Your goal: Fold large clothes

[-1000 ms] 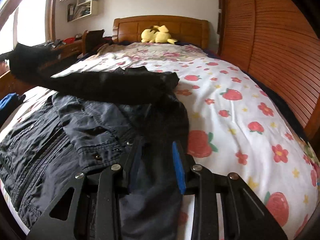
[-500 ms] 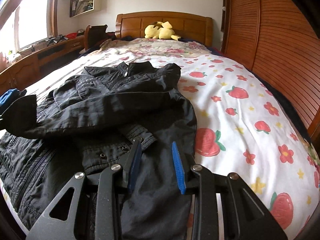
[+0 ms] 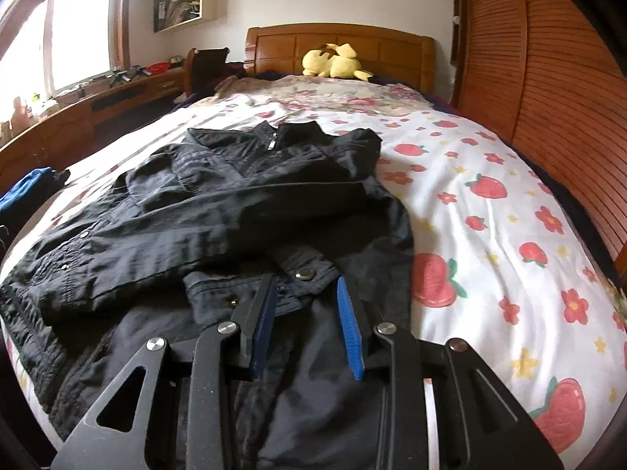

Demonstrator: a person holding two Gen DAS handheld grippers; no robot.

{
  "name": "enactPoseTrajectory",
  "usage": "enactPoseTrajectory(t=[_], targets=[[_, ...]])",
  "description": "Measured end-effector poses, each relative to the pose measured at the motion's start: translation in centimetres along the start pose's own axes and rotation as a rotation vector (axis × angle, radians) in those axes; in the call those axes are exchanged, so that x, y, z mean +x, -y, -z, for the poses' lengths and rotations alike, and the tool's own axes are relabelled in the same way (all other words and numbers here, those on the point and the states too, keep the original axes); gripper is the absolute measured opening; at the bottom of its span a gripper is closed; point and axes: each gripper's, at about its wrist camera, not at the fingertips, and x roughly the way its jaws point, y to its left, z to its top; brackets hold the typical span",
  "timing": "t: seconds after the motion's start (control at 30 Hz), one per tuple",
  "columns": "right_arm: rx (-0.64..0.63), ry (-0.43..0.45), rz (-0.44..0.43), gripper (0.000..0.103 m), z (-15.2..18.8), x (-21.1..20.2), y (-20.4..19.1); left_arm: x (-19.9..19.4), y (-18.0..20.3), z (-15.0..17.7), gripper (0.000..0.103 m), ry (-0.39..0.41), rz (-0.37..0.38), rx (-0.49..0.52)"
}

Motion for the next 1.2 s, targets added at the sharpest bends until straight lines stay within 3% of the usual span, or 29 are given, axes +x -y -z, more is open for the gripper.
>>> enactPoseTrajectory(t=[0.23, 0.4, 0.6, 0.7, 0.97, 1.2], targets=[[-0.027, -0.018, -0.019, 0.033, 1.3, -1.5, -1.5, -0.3, -2.8, 1.6, 0.048, -0.043, -0.058, -0.049], [-0.066, -0.083, -0.008, 0.033, 4.0, -2.6, -1.7, 0.5, -3.8, 2.5, 0.048, -0.085, -0.117, -0.05], [-0.043, -0.219, 0.082, 0.033, 7.6, -2.5, 1.1, 2.3, -4.7, 3.2, 0.048, -0.152, -0.136, -0.07], [-0.009, -0.242, 0.106, 0.036, 8.6, -3.0, 2.9, 3.0, -5.2, 3.1, 0.048, -0.167, -0.136, -0.083], [0.043, -0.29, 0.083, 0.036, 8.7, -3.2, 4.2, 4.8, -6.6, 3.6, 0.048, -0.208, -0.105, -0.109], [0.036, -0.353, -0.005, 0.037, 8.5, -4.3, 3.2, 5.2, -6.6, 4.0, 0.049, -0.206, -0.111, -0.102]])
